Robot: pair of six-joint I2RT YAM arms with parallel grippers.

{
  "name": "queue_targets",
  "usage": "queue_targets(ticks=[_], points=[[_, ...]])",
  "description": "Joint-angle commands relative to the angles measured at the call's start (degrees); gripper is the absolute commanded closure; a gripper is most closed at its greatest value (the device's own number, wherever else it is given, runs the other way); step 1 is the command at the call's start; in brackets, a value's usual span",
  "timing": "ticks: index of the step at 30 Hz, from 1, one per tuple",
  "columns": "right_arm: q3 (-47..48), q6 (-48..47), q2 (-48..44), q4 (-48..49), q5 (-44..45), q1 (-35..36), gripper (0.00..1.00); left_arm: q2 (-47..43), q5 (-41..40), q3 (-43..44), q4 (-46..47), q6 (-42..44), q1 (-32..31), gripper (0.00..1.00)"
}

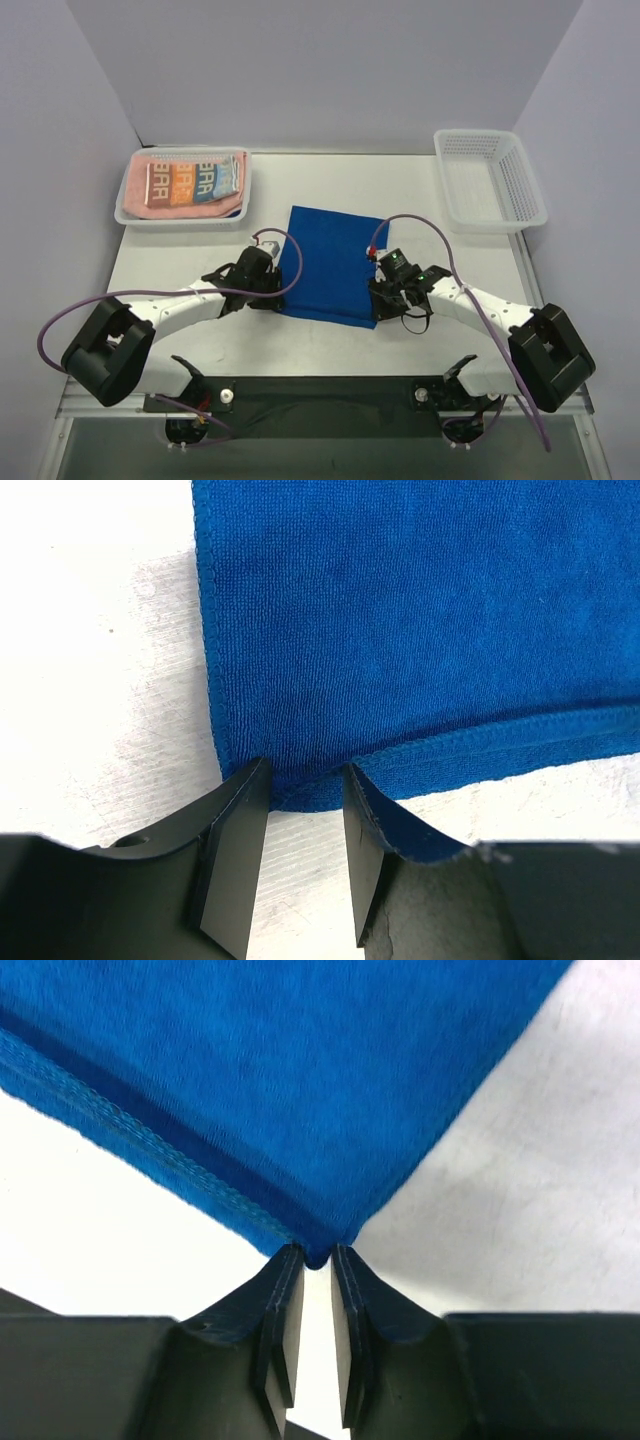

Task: Fold and stack the towels
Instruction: Fold the towel

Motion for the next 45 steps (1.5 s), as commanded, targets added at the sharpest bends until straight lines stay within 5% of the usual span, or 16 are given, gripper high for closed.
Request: queue_targets(ticks=[1,8,16,25,33,45], points=[[-1.79,3.55,-4.04,-1.82,0.08,0.33,0.8,-1.16,0.5,-0.88,-0.16,-1.41,0.08,0.54],[-0.22,0.75,-7.47,-2.52,-1.76,1.2,0.65,-3.26,0.85,-0.18,-0.42,-2.29,0.08,0.46],[5.41,-4.8,-6.33,-4.46,-2.64,4.46,0.64,-10.03,-0.03,1.66,-4.55,-3.17,0.08,0.37],[14.2,-3.57,3.93,-2.18,0.26,7.53,0.67,-11.45,-1.61,3.42,-5.43,-3.52,0.08,0.45],[11.48,-1.55,11.33,1.87,0.52,13.68,0.73,-6.44,-0.91,5.97,-3.33,-4.22,-0.36,0.5],[4.27,2.06,2.82,0.12,3.94,15.71,0.73,-4.5,-0.47,2.72,-1.92,-5.8,-1.24,0.51]])
